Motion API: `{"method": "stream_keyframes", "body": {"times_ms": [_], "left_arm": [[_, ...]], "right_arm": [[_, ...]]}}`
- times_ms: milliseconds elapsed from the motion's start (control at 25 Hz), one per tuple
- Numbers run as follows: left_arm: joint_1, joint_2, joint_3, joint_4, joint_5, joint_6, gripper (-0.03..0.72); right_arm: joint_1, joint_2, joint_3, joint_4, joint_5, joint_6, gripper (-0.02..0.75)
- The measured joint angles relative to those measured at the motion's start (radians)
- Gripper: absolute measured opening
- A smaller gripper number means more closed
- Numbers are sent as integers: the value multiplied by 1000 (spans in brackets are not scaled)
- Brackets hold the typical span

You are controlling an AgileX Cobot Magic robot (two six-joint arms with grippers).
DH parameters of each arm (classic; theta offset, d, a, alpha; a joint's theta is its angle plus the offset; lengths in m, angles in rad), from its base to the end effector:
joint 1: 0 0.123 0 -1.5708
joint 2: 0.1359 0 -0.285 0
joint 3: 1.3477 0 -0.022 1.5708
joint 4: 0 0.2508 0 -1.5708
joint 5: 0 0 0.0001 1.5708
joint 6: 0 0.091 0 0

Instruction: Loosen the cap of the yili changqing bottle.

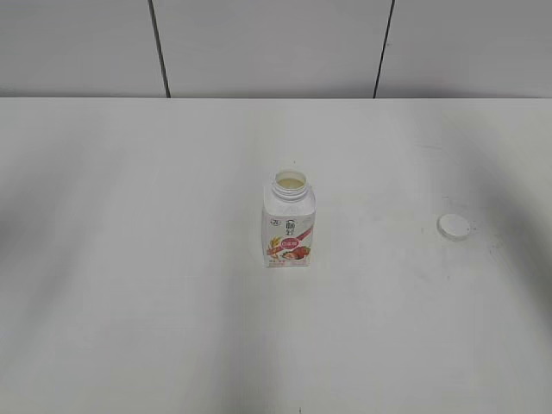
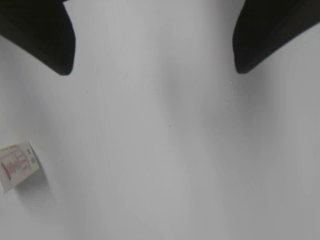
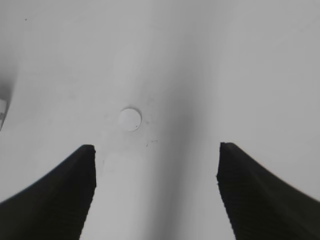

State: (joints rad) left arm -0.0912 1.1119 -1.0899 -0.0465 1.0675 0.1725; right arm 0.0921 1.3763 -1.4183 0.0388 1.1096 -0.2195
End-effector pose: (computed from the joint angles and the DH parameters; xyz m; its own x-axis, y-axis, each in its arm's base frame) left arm 0.2061 -0.0226 0.3549 -0.8127 0.2243 -0.5378 0.2370 0.9704 0.0466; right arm 0.2783 0.0289 0.3860 -0.7879 -0.2744 -0.5514 -0.2750 0.9578 -0.0836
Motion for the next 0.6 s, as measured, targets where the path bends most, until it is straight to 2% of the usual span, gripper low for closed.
{"method": "stream_keyframes", "body": {"times_ms": [360, 600], "left_arm": [[0, -417, 359, -6, -41, 5, 586], [0, -630, 520, -44, -55, 6, 584]], "right_arm": [[0, -221, 280, 23, 10, -3, 594], [0, -398, 412, 30, 15, -3, 594]]}}
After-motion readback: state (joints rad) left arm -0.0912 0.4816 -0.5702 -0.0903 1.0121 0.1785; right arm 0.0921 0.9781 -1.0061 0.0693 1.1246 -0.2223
